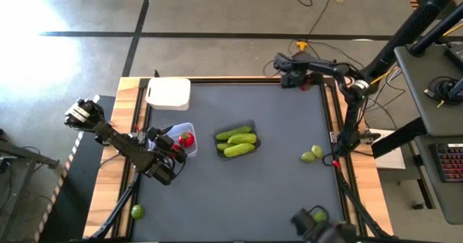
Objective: Sort produce into baskets
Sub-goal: Put the tomato into the transparent bin
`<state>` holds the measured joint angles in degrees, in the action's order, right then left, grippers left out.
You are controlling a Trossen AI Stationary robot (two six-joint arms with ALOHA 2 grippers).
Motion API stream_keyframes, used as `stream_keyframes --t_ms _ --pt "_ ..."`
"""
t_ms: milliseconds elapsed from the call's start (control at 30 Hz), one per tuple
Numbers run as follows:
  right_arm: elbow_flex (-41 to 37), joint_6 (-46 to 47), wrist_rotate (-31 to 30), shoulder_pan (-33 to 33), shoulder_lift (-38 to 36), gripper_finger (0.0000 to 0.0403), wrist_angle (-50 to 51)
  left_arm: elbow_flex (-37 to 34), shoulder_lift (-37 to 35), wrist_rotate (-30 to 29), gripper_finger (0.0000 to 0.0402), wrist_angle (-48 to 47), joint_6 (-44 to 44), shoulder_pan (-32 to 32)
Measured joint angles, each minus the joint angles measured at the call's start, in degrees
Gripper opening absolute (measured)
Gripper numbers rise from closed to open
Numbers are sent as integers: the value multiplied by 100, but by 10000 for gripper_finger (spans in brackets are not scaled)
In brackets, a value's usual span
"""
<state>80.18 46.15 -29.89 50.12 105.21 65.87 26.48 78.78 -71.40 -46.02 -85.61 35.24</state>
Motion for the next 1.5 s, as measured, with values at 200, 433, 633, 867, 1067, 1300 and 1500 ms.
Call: stream_keyframes --t_ms 200,433,633,867,1067,1300,1500 --pt "0 -279 -106 -1380 -572 298 -98 0 0 -4 352 1 0 0" --pt "0 -597 -768 -3115 -1098 298 -630 0 0 217 352 5 97 4" --pt "0 -1461 -717 -3974 -1261 298 -1821 158 0 864 352 145 28 68" --pt "0 -2849 468 -4853 -1083 299 -3559 872 -16 997 352 -88 527 335" --pt "7 -3382 1668 -5418 -708 299 -4708 1175 -104 1060 334 -765 125 658" --pt "7 -3424 2294 -5978 -158 298 -5739 1341 -306 1141 326 -451 83 1121" --pt "4 -3333 2288 -6370 277 298 -6133 1615 -147 1593 331 210 1134 1459"
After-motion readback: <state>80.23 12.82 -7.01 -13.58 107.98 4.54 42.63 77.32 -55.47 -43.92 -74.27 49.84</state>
